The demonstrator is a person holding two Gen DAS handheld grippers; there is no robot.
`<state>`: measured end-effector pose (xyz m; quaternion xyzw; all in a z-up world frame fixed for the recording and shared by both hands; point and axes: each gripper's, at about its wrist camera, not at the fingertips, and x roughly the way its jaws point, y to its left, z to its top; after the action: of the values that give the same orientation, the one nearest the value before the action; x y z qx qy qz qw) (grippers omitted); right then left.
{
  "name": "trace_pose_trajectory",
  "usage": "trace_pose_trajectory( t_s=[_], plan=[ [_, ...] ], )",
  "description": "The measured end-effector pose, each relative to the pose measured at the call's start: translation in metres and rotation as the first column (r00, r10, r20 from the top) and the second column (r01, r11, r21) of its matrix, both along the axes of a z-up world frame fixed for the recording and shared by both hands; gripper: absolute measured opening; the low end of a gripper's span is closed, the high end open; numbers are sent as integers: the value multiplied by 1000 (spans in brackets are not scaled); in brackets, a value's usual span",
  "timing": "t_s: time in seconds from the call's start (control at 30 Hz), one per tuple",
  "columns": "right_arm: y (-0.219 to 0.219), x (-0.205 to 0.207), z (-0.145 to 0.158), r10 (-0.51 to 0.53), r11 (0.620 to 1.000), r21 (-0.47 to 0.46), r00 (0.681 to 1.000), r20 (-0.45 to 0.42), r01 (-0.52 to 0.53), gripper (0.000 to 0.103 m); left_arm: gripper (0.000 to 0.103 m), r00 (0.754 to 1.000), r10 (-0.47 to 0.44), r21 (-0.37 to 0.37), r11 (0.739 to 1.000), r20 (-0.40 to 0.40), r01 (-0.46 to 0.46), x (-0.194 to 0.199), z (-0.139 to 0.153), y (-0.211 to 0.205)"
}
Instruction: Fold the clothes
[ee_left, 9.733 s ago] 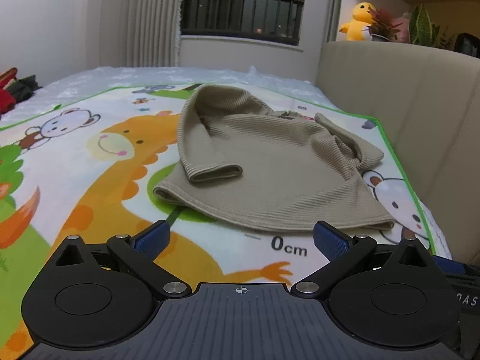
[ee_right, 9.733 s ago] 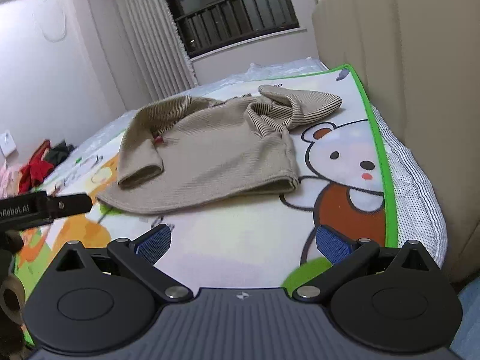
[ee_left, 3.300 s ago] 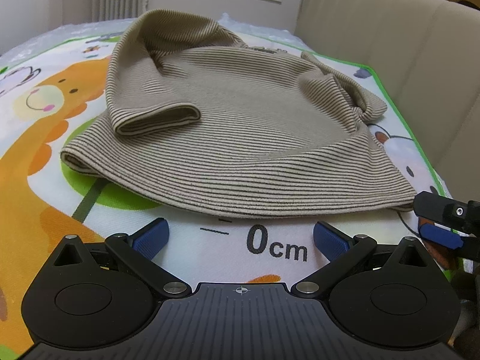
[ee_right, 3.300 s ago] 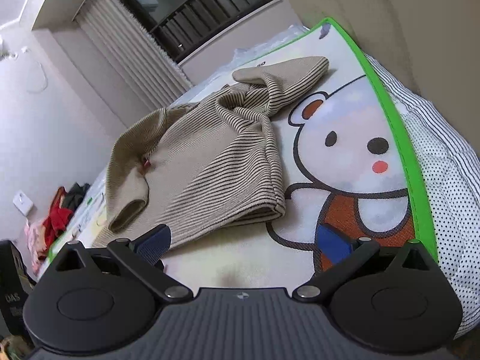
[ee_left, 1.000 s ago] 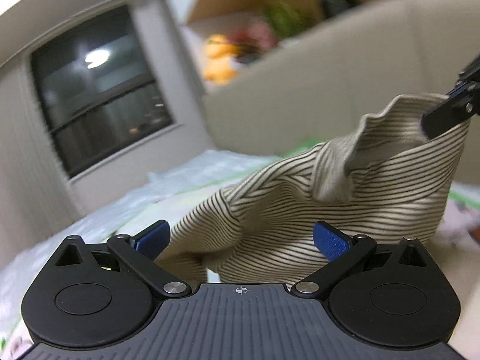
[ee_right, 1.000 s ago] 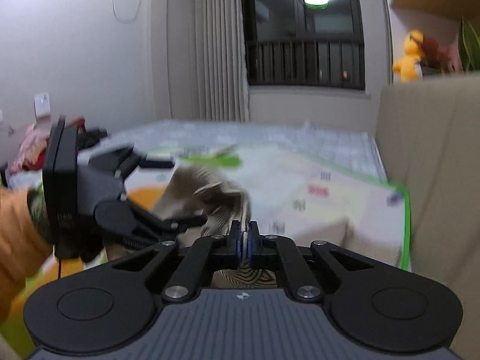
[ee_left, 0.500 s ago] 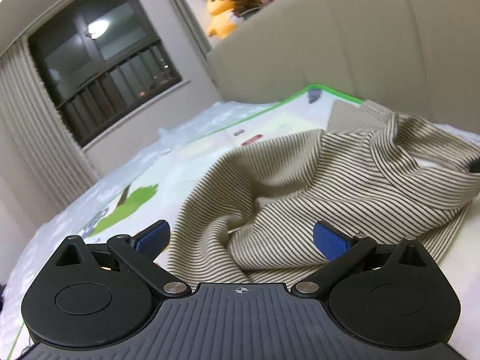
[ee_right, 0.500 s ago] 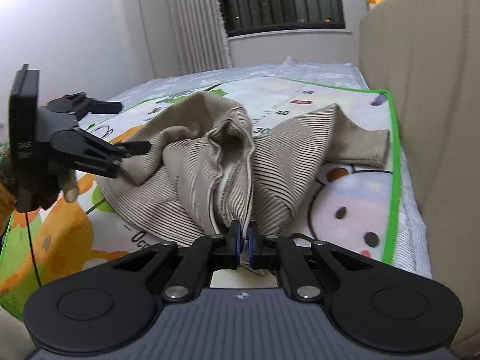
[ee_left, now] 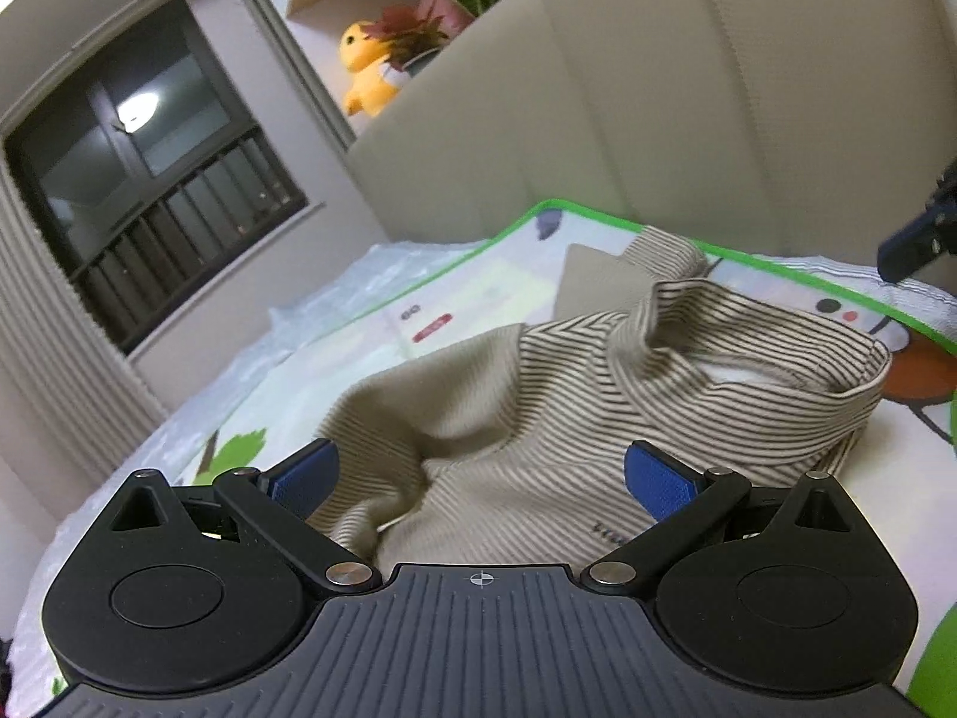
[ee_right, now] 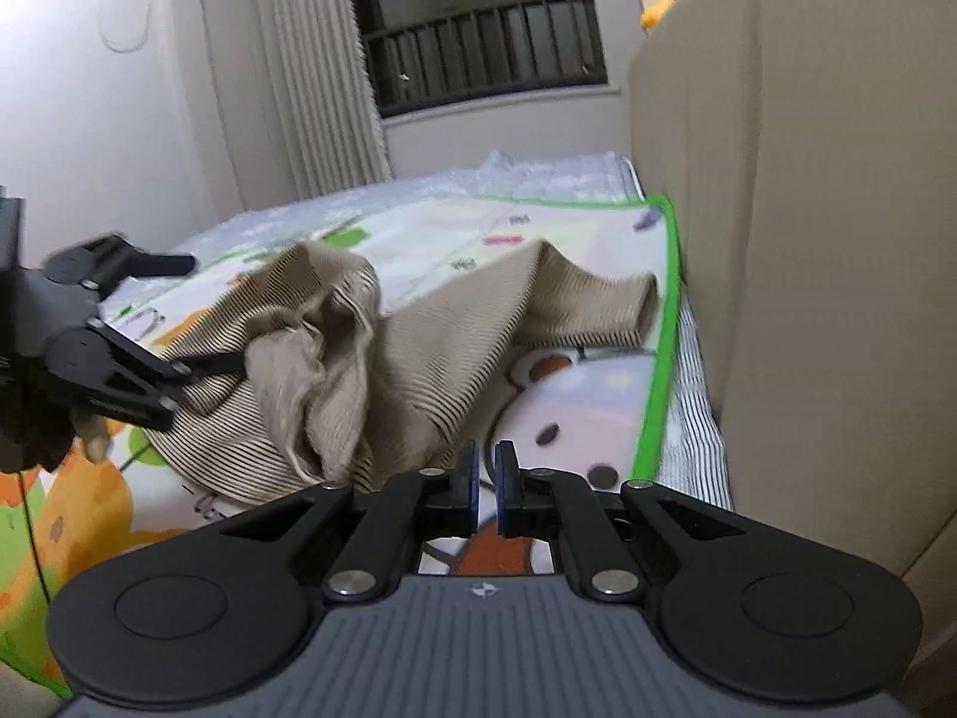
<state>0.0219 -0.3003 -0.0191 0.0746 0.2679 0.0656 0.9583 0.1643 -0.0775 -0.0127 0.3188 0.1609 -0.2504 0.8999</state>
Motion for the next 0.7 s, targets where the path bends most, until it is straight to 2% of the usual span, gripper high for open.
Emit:
trace_pose_trajectory(
  t_s=[0.23, 0.4, 0.47, 0.7],
  plan=[
    [16, 3, 1, 52, 998, -20, 999, 10, -52, 30, 103, 1000, -2, 1, 1000, -22, 2, -9, -8, 2],
    [28, 8, 5, 84, 995, -51, 996, 15, -84, 43, 103, 998, 50, -23, 998, -29, -50, -5, -11, 18],
    [33, 10, 9, 101, 992, -71, 995, 23, -100, 52, 103, 997, 70, -32, 997, -30, -71, -5, -11, 25],
    [57, 22, 15, 215, 970, -120, 976, 29, -211, 56, 103, 995, 98, -32, 995, 4, -97, -8, -7, 43]
  ],
)
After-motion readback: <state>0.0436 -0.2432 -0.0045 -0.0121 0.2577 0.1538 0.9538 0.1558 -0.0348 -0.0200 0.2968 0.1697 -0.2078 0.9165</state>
